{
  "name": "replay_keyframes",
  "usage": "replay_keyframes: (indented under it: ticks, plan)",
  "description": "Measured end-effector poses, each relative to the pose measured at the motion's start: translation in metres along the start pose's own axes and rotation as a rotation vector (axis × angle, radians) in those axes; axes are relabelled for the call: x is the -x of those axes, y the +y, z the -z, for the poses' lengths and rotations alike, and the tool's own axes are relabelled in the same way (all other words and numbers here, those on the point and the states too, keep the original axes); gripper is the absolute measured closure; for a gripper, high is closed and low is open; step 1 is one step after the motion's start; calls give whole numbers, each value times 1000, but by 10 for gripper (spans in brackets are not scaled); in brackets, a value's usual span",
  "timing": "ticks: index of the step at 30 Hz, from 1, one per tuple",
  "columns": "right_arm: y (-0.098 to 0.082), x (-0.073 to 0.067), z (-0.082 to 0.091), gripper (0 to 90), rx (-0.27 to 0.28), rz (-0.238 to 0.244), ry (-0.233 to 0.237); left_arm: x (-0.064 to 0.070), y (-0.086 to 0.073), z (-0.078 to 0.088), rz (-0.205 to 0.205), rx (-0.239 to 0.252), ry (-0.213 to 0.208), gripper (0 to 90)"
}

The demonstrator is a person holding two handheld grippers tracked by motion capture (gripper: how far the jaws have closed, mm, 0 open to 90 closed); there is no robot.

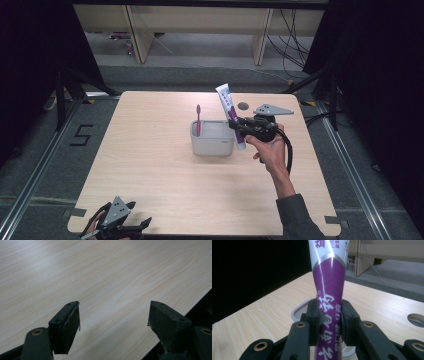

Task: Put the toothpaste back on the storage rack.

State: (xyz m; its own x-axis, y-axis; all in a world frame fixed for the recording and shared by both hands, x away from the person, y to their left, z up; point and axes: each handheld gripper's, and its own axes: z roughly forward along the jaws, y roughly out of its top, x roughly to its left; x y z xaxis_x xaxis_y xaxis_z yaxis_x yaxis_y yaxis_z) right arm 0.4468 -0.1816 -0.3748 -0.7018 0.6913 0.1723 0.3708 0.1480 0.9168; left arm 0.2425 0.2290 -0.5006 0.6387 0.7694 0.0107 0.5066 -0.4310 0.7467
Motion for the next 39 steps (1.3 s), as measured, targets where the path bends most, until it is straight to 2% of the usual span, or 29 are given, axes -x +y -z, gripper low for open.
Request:
replay_keyframes:
  ticks: [1,3,4,6,8,9,10,12,13,15,16,18,21,22,25,26,27,28,30,34,35,36,37,39]
  plan:
    - [1,2,-2,727,11,24,0,0,0,0,0,1,-1,249]
    - [2,0,-4,728,1,-23,4,0,0,0,1,3,2,249]
    - [2,2,-6,728,19,4,-4,0,0,0,-1,0,0,249]
    - [3,2,-9,728,18,-27,6,0,0,0,0,1,-1,249]
    - [3,4,-11,728,29,-10,5,0,0,0,0,1,0,249]
    - [3,3,-12,728,26,-36,6,0,0,0,-2,0,-1,249]
    - [4,6,-13,728,42,0,-6,0,0,0,-1,0,-1,249]
    - [4,5,-14,728,36,-18,3,0,0,0,-1,1,-2,249]
    - [5,6,-16,728,50,0,2,0,0,0,1,2,-2,249]
    - [6,5,-17,728,50,-31,3,1,0,-1,12,11,-4,249]
    - [7,6,-19,728,61,-15,3,1,0,-1,6,6,4,249]
    - [9,6,-22,728,59,-31,6,0,0,0,0,0,3,249]
    - [11,7,-27,728,78,-19,3,1,0,-1,10,9,-5,249]
    - [12,6,-29,728,72,-42,13,1,0,-1,4,3,2,249]
    - [13,6,-34,728,99,-48,22,1,0,-1,5,5,2,249]
    - [13,5,-35,728,90,-63,13,1,0,-1,5,5,1,249]
    - [12,6,-38,728,98,-50,12,1,0,0,4,5,1,249]
    - [12,5,-41,728,94,-67,6,1,0,0,10,12,-6,249]
    - [12,6,-44,728,102,-57,10,1,0,-1,11,19,-9,249]
    - [12,6,-52,728,118,-51,7,1,0,0,8,12,-10,249]
    - [12,4,-53,728,118,-71,7,1,0,0,9,11,-8,249]
    - [12,5,-56,728,133,-55,3,2,0,0,10,8,-9,249]
    - [12,4,-57,728,123,-73,8,2,0,0,10,5,-9,249]
    - [12,5,-61,728,133,-60,1,2,0,0,12,7,-11,249]
